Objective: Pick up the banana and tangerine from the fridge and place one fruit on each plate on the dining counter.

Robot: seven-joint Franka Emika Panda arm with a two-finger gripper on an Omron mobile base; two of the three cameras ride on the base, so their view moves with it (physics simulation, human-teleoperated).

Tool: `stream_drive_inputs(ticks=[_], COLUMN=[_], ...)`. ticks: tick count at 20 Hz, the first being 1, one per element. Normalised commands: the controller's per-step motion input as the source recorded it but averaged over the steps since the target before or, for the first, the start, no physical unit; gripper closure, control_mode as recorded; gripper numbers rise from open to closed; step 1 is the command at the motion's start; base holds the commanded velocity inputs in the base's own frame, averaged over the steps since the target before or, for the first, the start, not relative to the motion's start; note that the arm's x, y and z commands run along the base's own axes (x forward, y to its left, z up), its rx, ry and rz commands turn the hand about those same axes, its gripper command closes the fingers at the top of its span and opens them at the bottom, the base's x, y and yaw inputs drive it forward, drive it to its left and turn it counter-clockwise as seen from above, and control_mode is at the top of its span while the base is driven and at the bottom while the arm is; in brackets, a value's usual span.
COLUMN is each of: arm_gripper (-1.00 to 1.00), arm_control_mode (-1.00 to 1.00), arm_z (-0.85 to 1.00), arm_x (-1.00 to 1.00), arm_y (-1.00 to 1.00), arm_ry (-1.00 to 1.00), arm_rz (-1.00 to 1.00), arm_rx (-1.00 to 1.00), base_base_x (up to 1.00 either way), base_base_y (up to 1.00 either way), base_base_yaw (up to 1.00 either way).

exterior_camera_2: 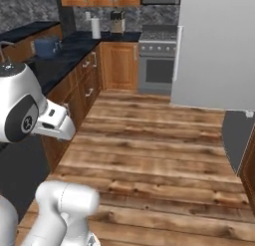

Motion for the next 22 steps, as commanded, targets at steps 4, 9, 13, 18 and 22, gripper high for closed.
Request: stream_drive_inputs(ticks=[4,9,13,18,22], arm_gripper=[-1.00,-1.00,-1.00,-1.00,-1.00], arm_control_mode=[1.00,1.00,1.00,1.00,1.00], arm_z=[0.00,0.00,0.00,0.00,0.00], arm_x=[0.00,0.00,0.00,0.00,0.00], arm_y=[0.00,0.00,0.00,0.00,0.00], arm_ry=[0.00,0.00,0.00,0.00,0.00], arm_rz=[0.00,0.00,0.00,0.00,0.00], arm_rx=[0.00,0.00,0.00,0.00,0.00], base_base_x=[1.00,1.00,1.00,1.00,1.00], base_base_y=[0.04,0.24,0.33,0.38,0.60], base_base_yaw=[-0.17,-0.24,-0.29,-0.31,-0.26])
